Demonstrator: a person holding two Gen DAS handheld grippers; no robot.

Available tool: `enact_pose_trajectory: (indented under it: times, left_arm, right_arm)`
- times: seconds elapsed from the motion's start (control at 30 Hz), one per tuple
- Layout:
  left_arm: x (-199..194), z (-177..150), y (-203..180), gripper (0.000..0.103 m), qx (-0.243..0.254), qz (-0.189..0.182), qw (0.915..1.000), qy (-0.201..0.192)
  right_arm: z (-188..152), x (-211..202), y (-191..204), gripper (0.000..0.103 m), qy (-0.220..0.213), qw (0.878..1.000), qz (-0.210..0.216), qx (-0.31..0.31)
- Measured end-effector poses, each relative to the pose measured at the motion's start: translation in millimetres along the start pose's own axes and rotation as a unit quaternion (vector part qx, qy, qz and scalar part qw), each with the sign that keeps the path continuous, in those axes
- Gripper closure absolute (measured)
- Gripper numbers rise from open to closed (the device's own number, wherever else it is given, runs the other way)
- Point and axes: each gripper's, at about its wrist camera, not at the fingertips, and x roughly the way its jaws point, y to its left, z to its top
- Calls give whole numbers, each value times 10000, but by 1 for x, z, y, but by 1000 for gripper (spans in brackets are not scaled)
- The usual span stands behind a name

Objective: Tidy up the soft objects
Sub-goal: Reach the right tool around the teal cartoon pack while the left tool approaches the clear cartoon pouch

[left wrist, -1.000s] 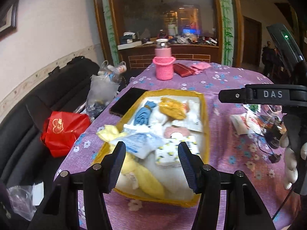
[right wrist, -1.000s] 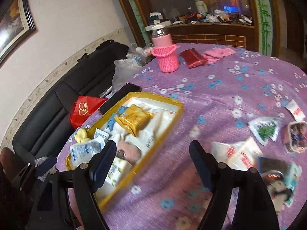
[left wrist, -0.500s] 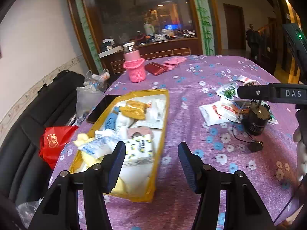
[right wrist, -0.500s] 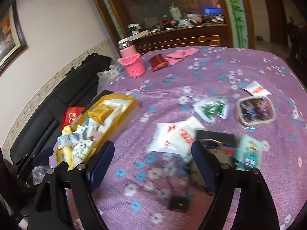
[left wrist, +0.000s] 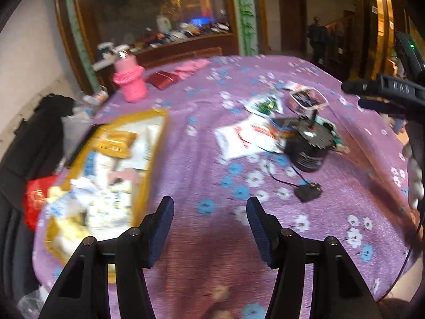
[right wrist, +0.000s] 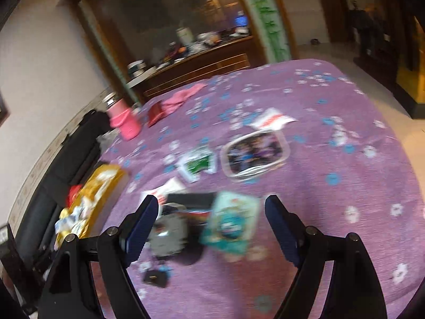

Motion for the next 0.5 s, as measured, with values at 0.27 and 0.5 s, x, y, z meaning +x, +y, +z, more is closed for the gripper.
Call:
enact_pose_trajectory:
  times: [0.27,0.5]
  left_arm:
    - [34,0,-21,43,-95,-660,9967,457]
    - [68,-10,-23,34,-269,-928,9912,900]
  right_arm:
    - [8,21,-32,21,322,9989,-123,326]
    - [-3,57,-21,21,899,9954,-136,318]
